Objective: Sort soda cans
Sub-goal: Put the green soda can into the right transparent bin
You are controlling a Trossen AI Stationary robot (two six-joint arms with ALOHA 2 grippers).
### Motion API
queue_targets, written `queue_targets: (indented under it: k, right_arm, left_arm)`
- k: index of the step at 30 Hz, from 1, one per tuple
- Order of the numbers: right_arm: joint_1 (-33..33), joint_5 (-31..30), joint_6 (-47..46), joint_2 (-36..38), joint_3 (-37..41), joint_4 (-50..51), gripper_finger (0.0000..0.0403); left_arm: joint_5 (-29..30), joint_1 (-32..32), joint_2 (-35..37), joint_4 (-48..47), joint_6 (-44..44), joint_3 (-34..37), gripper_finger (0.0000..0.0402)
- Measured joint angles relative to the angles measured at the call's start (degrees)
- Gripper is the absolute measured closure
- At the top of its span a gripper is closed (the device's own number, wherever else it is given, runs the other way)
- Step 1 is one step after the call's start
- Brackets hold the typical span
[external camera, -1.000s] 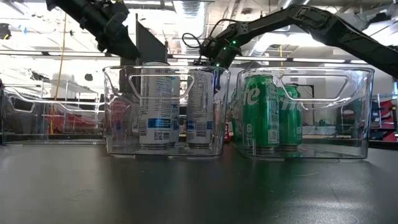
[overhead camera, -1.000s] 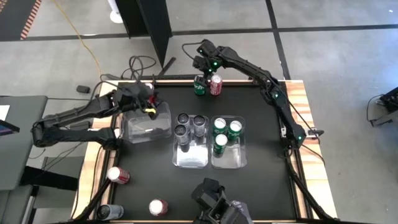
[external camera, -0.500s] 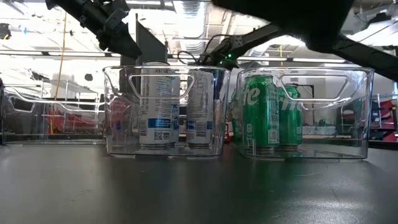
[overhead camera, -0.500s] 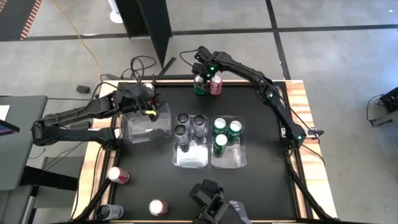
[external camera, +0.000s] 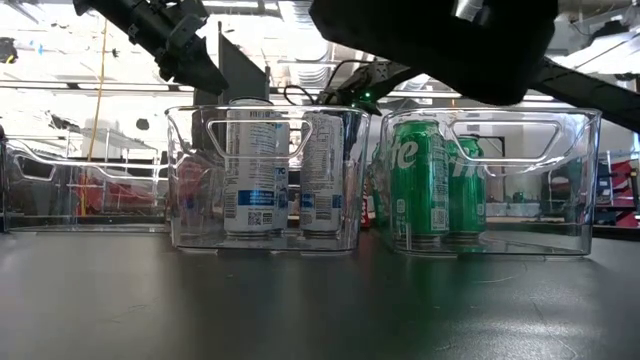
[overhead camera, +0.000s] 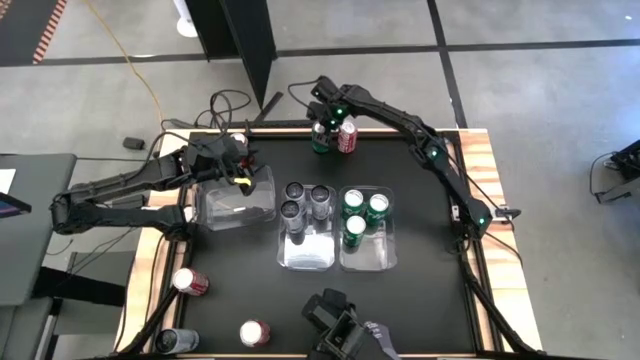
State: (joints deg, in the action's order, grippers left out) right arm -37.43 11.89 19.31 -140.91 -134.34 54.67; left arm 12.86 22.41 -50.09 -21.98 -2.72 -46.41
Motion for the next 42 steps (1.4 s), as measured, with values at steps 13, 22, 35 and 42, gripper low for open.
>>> queue_targets:
  k: [13,22,35,42]
  right_arm:
    - [0.84,-0.02,-0.63,0.36,2.25,-0.31,0.0089]
    - [1.81,-0.07,-0.17,0.48,1.18,2.14,0.0098]
    - [4.1,-2.34,2.0,4.76,-0.17,7.39,0.0099]
    - [5.31,-3.22,3.08,11.78,-0.24,7.63,0.0099]
  left_arm:
    - [0.0,0.0,0.0,-0.02,0.15,0.0,0.0186]
    - [-0.02,0.01,0.0,-0.09,0.2,0.0,0.0186]
    - [-0.02,0.02,0.0,-0.1,0.0,-0.02,0.0186]
    - [-0.02,0.02,0.0,-0.11,-0.02,-0.02,0.0186]
